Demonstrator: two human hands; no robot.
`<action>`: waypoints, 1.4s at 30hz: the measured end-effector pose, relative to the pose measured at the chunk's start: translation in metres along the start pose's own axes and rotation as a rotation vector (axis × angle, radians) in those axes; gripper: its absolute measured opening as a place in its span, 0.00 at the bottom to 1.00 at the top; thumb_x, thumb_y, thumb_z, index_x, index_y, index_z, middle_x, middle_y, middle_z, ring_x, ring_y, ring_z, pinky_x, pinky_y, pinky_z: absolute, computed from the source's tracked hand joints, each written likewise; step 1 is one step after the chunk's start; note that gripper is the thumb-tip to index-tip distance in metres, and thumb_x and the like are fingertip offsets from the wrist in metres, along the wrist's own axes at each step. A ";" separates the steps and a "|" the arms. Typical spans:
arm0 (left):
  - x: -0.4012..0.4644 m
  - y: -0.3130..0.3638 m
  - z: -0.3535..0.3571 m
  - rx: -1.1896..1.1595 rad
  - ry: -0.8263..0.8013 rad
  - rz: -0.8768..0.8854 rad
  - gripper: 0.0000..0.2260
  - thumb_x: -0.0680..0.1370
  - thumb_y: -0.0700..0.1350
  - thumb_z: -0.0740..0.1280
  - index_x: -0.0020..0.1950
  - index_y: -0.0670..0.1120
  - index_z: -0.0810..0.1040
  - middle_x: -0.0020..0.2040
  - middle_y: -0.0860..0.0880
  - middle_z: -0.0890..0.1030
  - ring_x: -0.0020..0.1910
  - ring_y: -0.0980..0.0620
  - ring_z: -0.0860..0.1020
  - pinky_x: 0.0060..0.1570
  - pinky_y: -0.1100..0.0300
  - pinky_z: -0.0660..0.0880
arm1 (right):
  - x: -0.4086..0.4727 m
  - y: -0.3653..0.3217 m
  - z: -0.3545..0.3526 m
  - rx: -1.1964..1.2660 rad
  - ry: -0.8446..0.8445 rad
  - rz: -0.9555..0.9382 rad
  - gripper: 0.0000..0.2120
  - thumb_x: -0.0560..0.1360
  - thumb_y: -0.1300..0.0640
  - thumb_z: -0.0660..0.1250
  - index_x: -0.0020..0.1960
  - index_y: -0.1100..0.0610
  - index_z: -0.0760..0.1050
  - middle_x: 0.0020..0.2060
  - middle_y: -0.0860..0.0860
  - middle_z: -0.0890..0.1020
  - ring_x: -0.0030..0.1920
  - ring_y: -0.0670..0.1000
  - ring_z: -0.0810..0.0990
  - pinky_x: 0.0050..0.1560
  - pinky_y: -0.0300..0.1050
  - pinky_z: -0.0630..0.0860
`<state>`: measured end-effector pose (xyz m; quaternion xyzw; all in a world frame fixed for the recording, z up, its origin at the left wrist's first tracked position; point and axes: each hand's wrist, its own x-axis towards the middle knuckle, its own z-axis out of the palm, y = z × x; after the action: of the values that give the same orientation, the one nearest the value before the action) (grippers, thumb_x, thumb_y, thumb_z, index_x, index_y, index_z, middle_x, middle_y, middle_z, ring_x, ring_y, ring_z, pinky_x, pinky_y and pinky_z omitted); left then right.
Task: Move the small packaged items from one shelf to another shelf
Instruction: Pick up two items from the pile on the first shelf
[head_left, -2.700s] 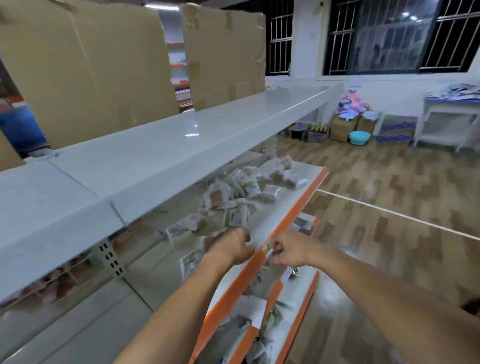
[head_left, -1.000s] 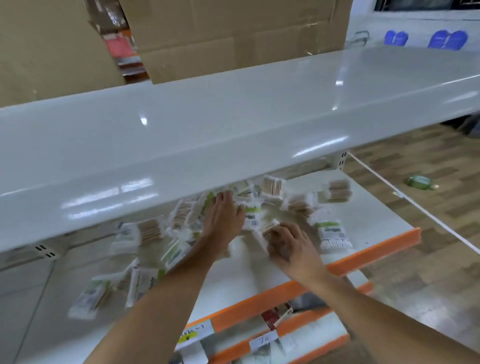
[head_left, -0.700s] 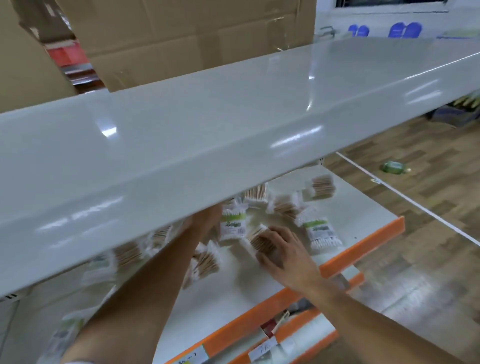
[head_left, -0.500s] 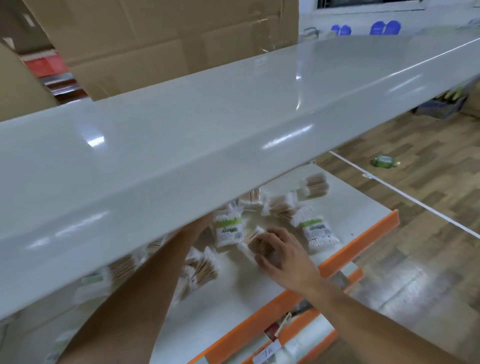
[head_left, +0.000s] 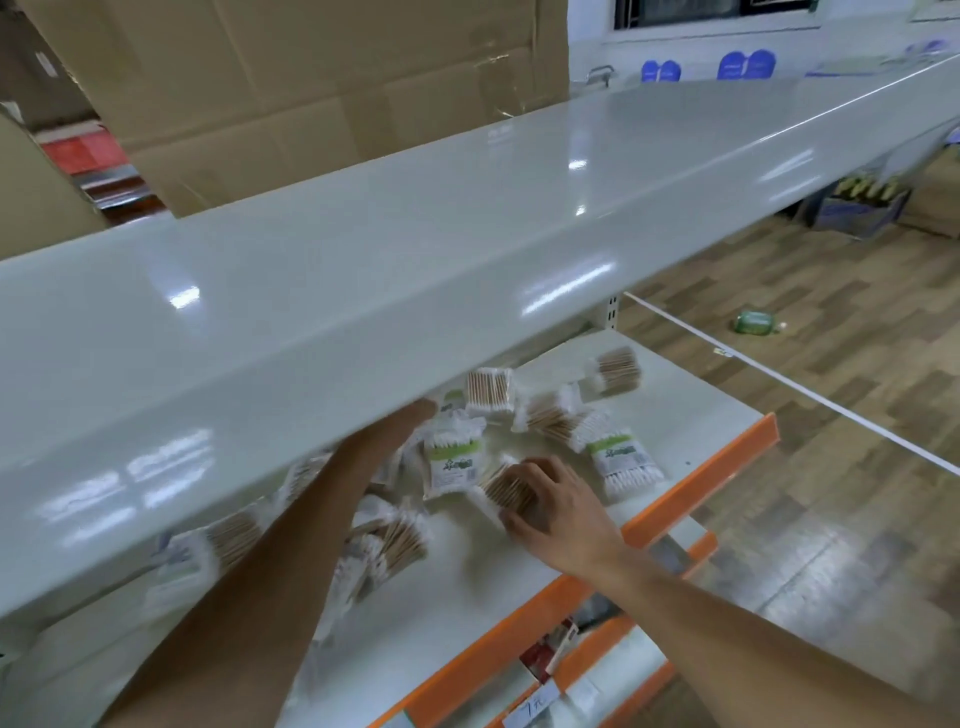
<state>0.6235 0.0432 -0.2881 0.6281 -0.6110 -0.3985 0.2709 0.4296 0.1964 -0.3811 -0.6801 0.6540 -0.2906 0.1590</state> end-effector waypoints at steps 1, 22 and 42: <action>0.000 0.004 0.001 -0.044 0.005 0.015 0.17 0.72 0.52 0.76 0.56 0.51 0.75 0.62 0.47 0.79 0.59 0.45 0.78 0.58 0.50 0.76 | 0.000 -0.001 -0.002 0.000 -0.008 -0.006 0.25 0.74 0.38 0.62 0.67 0.48 0.71 0.61 0.48 0.73 0.61 0.52 0.73 0.62 0.49 0.71; -0.013 0.048 0.071 -0.011 -0.082 0.133 0.24 0.64 0.71 0.72 0.46 0.53 0.84 0.40 0.54 0.85 0.41 0.55 0.83 0.48 0.54 0.81 | 0.110 0.113 -0.149 -0.480 -0.064 -0.009 0.30 0.74 0.55 0.68 0.75 0.51 0.65 0.72 0.51 0.69 0.68 0.56 0.70 0.66 0.51 0.67; -0.048 0.054 0.095 -0.018 0.146 -0.026 0.22 0.71 0.62 0.73 0.55 0.47 0.80 0.48 0.48 0.85 0.47 0.47 0.84 0.52 0.46 0.81 | 0.183 0.108 -0.138 0.897 -0.588 0.294 0.15 0.75 0.46 0.69 0.57 0.53 0.80 0.54 0.63 0.81 0.47 0.60 0.86 0.45 0.52 0.83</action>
<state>0.5177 0.0990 -0.2863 0.6608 -0.5778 -0.3608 0.3151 0.2557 0.0288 -0.3035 -0.4998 0.4825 -0.3132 0.6476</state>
